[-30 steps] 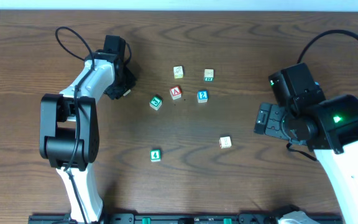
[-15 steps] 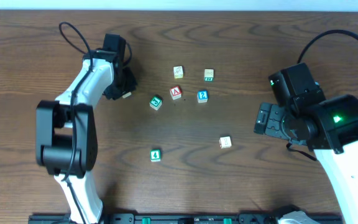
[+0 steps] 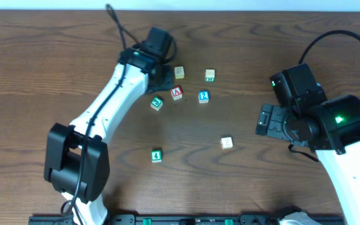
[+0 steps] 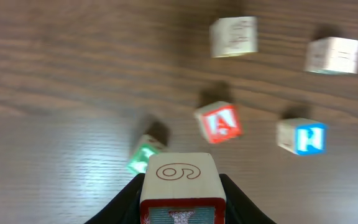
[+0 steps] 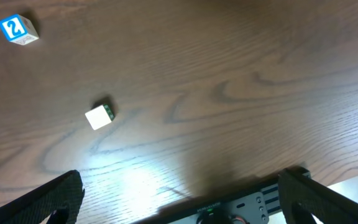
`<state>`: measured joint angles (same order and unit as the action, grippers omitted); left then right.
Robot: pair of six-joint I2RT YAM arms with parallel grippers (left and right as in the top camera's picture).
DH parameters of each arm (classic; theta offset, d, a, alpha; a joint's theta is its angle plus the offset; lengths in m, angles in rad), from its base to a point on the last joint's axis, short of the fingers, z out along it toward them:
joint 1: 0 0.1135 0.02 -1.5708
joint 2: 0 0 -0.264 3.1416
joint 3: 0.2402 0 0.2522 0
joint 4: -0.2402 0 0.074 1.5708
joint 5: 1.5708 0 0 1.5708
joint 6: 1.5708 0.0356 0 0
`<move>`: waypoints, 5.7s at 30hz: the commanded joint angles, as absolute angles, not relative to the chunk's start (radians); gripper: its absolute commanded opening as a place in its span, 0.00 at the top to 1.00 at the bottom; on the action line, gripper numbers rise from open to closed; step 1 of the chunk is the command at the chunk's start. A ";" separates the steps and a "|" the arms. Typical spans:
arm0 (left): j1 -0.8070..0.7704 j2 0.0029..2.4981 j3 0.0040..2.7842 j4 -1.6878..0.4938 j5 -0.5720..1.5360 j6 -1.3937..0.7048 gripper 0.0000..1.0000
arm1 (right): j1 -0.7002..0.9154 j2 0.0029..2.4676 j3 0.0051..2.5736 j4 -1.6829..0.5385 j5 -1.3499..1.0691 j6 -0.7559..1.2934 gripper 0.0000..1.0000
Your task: Spell out Ai2
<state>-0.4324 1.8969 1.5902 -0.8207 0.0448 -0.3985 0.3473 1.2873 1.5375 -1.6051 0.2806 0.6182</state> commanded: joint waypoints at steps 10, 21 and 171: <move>-0.520 1.908 1.623 -0.813 0.016 -0.369 0.66 | 0.355 1.283 1.534 -1.611 0.284 0.632 0.01; -0.542 2.010 1.623 -0.759 0.099 -0.369 0.69 | 0.355 1.283 1.534 -1.627 0.280 0.632 0.01; -0.576 2.062 1.576 -0.624 0.026 -0.418 0.45 | 0.355 1.283 1.534 -1.627 0.236 0.632 0.01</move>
<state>-0.5781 2.1304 1.5654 -0.6151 0.0376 -0.4187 0.3473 1.2873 1.5375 -1.6287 0.2317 0.6182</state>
